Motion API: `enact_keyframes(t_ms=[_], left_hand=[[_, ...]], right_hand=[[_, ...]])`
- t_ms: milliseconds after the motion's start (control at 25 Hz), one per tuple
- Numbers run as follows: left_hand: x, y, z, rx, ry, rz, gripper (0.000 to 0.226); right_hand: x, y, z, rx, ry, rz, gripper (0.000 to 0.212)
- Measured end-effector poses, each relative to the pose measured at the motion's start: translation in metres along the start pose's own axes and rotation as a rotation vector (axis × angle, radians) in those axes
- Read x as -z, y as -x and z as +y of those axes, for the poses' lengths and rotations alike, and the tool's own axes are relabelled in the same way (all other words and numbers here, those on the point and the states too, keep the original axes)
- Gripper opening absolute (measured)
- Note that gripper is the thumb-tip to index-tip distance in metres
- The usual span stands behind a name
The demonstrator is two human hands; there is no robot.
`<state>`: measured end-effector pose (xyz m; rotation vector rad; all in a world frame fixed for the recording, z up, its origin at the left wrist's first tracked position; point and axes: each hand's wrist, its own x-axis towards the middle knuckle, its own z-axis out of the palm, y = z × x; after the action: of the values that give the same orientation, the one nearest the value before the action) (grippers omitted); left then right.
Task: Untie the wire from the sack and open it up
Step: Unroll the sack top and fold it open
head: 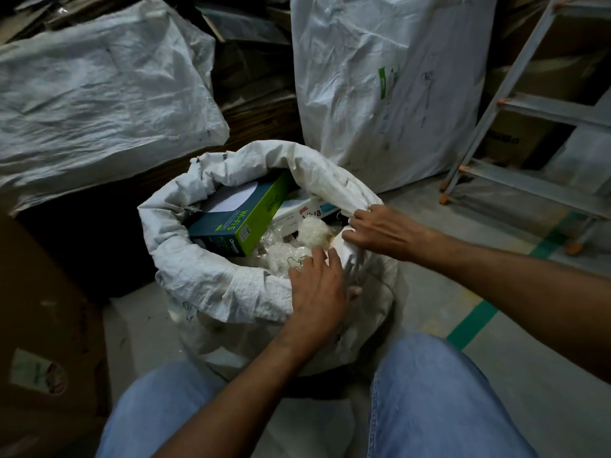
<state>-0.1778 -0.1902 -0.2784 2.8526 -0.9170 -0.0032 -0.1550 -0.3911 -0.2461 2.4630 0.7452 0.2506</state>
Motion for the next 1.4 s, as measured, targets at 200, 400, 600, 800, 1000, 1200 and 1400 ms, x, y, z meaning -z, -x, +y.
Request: enact_keyframes(t_ms=[200,400,600,800,1000,1200,1400], left_hand=[[0.003,-0.033,-0.019,0.058,0.32,-0.148,0.05],[-0.02,-0.026,-0.016,-0.154,0.041,0.188,0.034],[-0.035,-0.022,-0.013,-0.218,0.019,0.19,0.04],[-0.001,-0.057,-0.028,-0.044,0.413,-0.181,0.049],[0.0,-0.079,-0.031,0.121,0.575,-0.169,0.035],[-0.004,-0.074,-0.026,0.123,0.561,-0.193,0.046],[0.006,-0.068,-0.027,0.084,0.529,-0.244,0.053]], right_hand=[[-0.033,0.008,-0.011,-0.091,0.054,0.043,0.026],[-0.047,0.004,-0.015,-0.23,0.028,0.102,0.023],[-0.013,-0.011,0.023,-0.42,-0.444,-0.503,0.051],[0.009,-0.055,0.042,-0.668,-0.37,-0.273,0.035],[-0.006,-0.069,0.034,-0.613,-0.217,-0.197,0.053],[-0.004,-0.056,0.031,-0.718,-0.282,-0.056,0.043],[0.001,-0.049,0.025,-0.808,-0.374,-0.129,0.046]])
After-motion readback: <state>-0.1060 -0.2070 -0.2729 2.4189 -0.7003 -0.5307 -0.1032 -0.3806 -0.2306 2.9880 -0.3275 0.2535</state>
